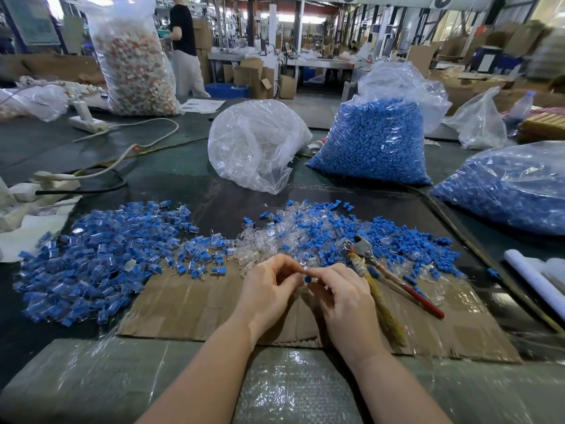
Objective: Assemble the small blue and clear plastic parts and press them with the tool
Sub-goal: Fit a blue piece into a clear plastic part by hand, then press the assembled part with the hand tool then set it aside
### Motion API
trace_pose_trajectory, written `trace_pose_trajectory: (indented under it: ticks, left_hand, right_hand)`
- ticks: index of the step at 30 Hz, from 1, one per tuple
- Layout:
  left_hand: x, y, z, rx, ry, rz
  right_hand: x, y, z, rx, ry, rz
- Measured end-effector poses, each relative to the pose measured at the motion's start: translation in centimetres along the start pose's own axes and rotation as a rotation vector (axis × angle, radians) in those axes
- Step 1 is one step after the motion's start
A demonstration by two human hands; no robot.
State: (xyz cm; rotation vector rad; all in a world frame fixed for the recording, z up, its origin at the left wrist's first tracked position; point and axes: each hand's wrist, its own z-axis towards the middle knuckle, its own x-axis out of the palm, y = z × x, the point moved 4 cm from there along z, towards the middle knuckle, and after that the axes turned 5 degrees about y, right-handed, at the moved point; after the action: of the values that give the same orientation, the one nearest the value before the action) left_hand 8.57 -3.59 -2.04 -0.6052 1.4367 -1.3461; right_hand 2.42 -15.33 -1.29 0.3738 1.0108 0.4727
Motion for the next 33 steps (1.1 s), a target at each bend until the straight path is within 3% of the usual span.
trace_pose_trajectory:
  ticks: [8,12,14,16,19,21,25,29,33]
  left_hand:
    - [0.1,0.1,0.2,-0.003,-0.010,-0.009]
    - [0.1,0.5,0.5,-0.029,-0.013,-0.023]
    - [0.0,0.6,0.7,-0.053,-0.015,-0.058]
    - [0.0,0.7,1.0,-0.069,-0.008,-0.090]
    - [0.1,0.6,1.2,-0.091,0.015,-0.105]
    - [0.1,0.4,1.4,-0.107,0.011,-0.124]
    - [0.0,0.2,1.6,-0.160,-0.024,-0.201]
    - [-0.4,0.3,2.1,-0.239,-0.055,-0.358]
    - [-0.7,0.1,2.7,-0.241,-0.058,-0.380]
  right_hand:
    - [-0.5,0.0,0.1,0.010,-0.026,-0.043]
    - [-2.7,-0.9,0.6,0.217,-0.107,-0.228]
    - [-3.9,-2.0,0.8,0.409,-0.018,-0.398]
    - [-4.7,-3.5,0.8,0.589,0.190,-0.566]
    - [-4.9,-5.0,0.6,0.700,0.417,-0.597]
    - [-4.8,-5.1,0.7,0.689,0.434,-0.593]
    - [-5.3,-4.1,1.1,0.577,0.310,-0.612]
    - [-5.8,-2.5,1.8,0.455,0.281,-0.435]
    - [-5.2,-0.9,2.3,0.500,0.459,0.157]
